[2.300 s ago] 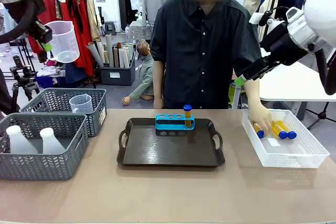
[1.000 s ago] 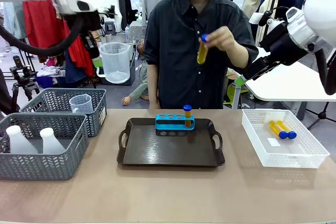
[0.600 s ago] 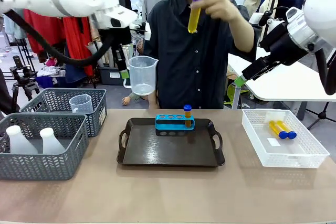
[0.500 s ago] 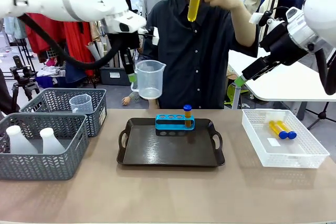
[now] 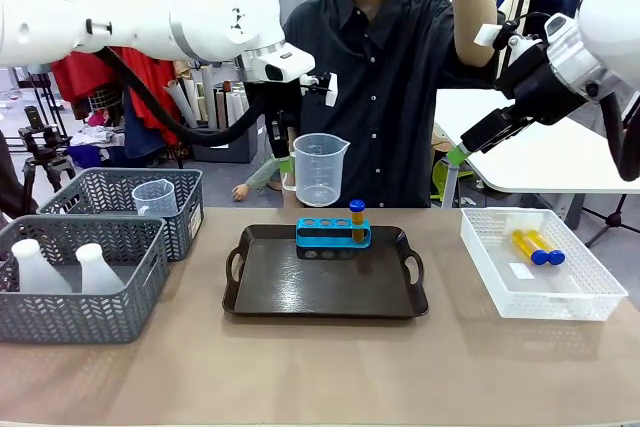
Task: Prepare the laboratory tools.
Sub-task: Pick up one Large Measuring Cup and place it on the Handle tray.
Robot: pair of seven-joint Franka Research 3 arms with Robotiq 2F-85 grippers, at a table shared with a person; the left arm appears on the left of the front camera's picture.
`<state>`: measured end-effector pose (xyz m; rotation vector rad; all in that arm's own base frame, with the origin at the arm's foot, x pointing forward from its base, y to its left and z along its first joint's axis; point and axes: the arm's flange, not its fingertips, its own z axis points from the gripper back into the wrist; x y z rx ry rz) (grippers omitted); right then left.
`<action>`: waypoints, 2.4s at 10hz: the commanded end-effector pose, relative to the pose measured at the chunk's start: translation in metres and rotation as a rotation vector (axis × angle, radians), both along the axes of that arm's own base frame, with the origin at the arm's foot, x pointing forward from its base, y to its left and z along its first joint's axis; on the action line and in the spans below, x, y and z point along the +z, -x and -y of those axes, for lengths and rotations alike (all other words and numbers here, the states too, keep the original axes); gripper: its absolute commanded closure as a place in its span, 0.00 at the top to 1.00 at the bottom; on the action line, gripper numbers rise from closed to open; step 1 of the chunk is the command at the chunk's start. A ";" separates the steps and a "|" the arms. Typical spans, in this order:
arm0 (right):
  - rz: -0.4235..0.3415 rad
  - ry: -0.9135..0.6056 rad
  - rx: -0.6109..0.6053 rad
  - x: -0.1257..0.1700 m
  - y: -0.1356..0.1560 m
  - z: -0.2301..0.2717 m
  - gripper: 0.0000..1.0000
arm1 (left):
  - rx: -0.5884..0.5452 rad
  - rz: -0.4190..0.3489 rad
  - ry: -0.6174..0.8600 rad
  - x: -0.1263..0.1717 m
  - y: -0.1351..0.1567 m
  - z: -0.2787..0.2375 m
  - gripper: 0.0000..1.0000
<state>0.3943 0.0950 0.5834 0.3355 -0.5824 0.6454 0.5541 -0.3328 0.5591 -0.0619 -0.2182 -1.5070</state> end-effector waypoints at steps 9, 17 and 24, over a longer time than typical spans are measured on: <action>-0.002 -0.009 0.003 0.000 0.000 0.000 1.00 | -0.159 -0.132 -0.016 -0.064 -0.018 0.049 0.00; -0.002 -0.009 0.003 0.000 0.000 0.000 1.00 | -0.259 -0.275 -0.013 -0.120 -0.023 0.084 0.00; -0.002 -0.009 0.003 0.000 0.000 0.000 1.00 | -0.217 -0.233 0.004 -0.106 -0.020 0.069 0.00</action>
